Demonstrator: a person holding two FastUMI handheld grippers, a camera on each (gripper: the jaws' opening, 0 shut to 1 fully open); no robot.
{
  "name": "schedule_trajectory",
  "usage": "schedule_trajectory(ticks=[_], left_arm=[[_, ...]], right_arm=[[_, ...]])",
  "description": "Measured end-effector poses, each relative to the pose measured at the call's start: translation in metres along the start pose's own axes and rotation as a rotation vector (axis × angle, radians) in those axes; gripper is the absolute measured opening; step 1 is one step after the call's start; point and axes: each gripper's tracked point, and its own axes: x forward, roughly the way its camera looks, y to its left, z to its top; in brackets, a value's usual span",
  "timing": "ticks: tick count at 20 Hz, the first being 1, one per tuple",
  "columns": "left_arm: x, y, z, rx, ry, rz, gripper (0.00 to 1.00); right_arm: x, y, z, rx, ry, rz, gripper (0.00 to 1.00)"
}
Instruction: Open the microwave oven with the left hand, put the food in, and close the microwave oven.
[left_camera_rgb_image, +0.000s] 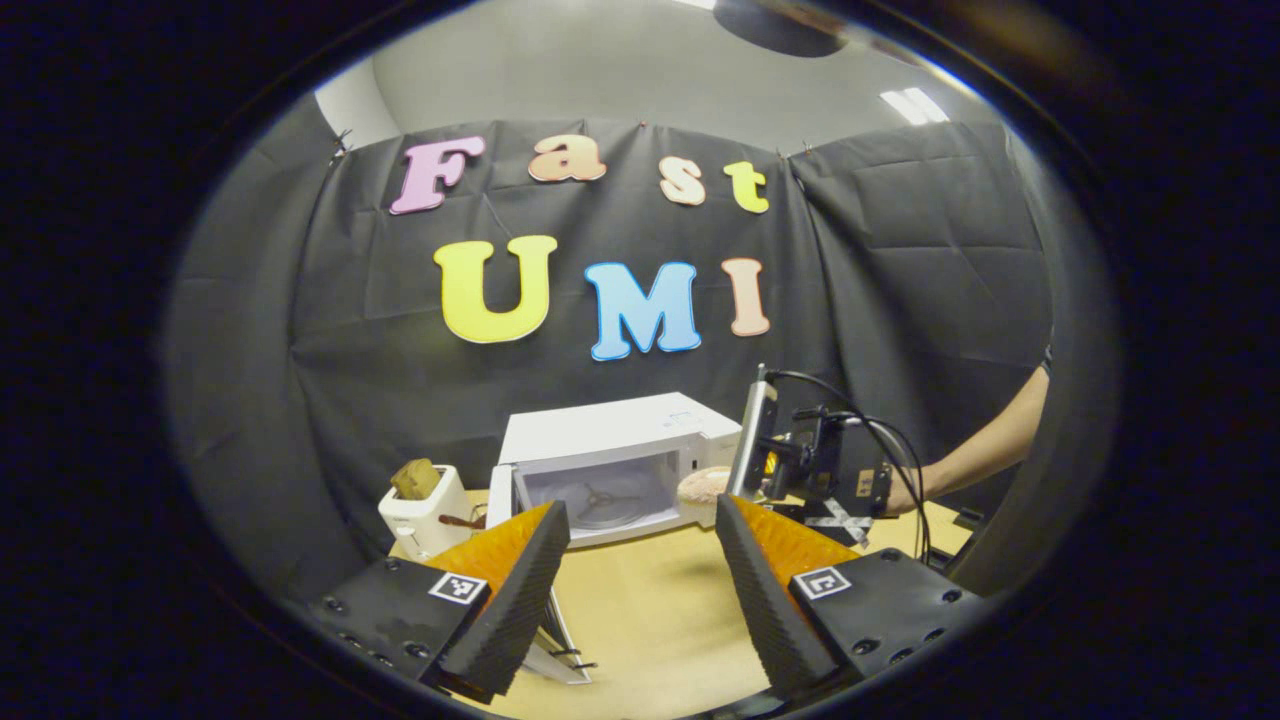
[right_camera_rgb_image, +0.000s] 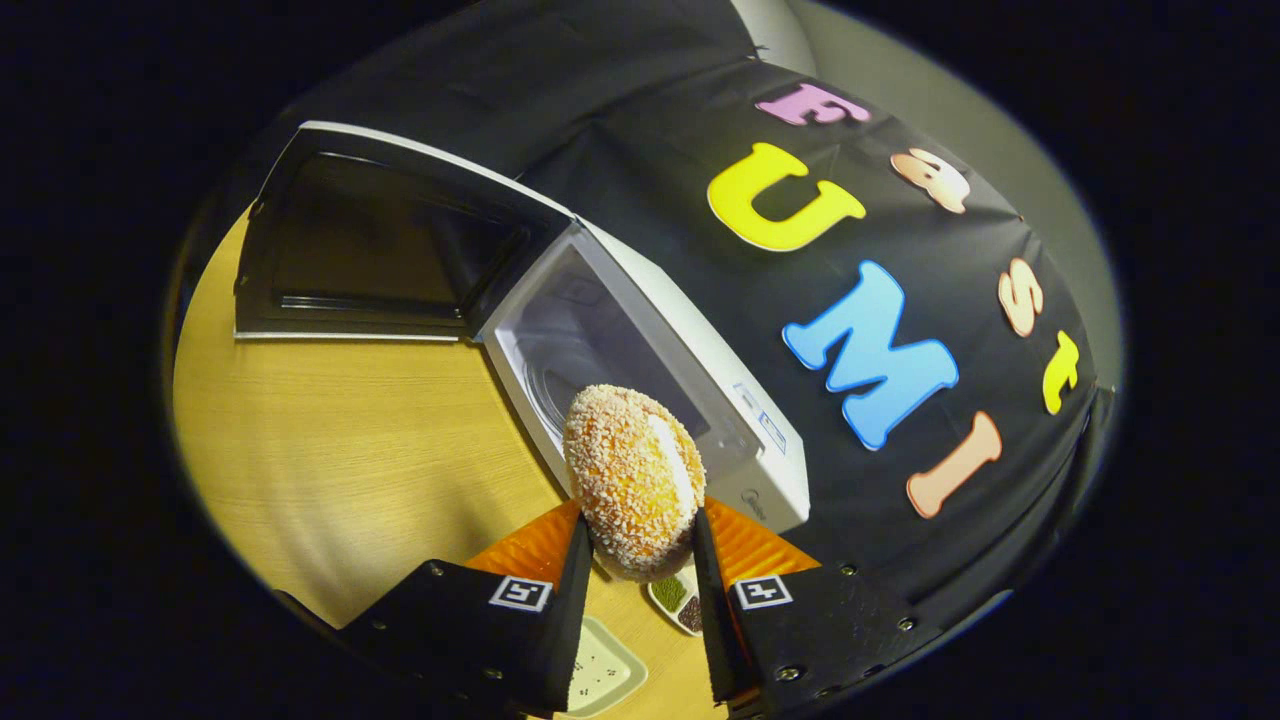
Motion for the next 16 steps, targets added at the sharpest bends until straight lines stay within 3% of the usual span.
schedule_trajectory(ticks=[9, 16], left_arm=[[-0.043, 0.018, -0.017, -0.017, 0.051, 0.165, 0.96], [-0.096, 0.032, -0.034, -0.04, 0.123, 0.351, 0.96]], right_arm=[[0.09, 0.014, 0.028, -0.253, -0.035, -0.03, 0.52], [0.169, 0.027, 0.036, -0.474, -0.046, -0.082, 0.52]])
